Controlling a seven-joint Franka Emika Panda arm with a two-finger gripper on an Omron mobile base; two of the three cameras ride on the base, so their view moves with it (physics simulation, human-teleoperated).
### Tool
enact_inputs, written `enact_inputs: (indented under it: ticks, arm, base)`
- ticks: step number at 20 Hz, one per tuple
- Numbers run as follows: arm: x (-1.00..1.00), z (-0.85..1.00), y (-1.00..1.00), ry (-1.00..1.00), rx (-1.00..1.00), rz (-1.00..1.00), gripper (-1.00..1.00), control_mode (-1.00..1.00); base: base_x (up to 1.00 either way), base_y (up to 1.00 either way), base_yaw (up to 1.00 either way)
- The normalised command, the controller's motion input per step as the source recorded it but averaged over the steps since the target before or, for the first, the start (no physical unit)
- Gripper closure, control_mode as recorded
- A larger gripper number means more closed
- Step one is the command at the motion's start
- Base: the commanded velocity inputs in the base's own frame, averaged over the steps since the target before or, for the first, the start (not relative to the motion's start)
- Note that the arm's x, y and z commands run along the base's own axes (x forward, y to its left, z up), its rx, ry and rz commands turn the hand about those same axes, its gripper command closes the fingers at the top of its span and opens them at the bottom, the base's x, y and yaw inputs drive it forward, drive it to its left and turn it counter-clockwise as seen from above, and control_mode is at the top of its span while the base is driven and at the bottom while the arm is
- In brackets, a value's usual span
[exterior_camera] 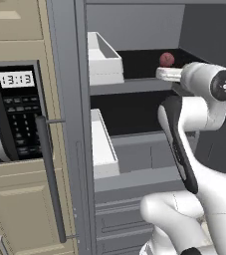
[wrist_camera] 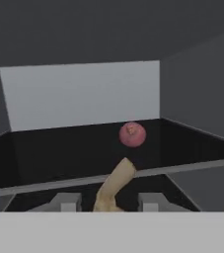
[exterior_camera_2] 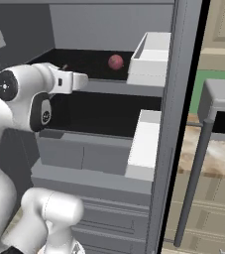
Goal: Grab the garlic and onion from the fridge, place them in the blender, close the lid, and turn on the blender to create a marinade.
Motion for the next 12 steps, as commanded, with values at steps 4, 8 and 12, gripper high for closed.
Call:
enact_inputs:
  ticks: [4,8,12]
  arm:
    - [-1.00,-0.12,0.18,0.42,0.00,-0.03,1.00,-1.00]
    - [-1.00,-0.54,0.00,0.59,0.08,0.00,1.00,-1.00]
    - [-0.71,-0.96,0.00,0.66,0.13,0.00,1.00,-1.00]
  base:
    - [0.00,0.00,0.00]
    - [0.00,0.00,0.00]
    - [0.00,0.00,0.00]
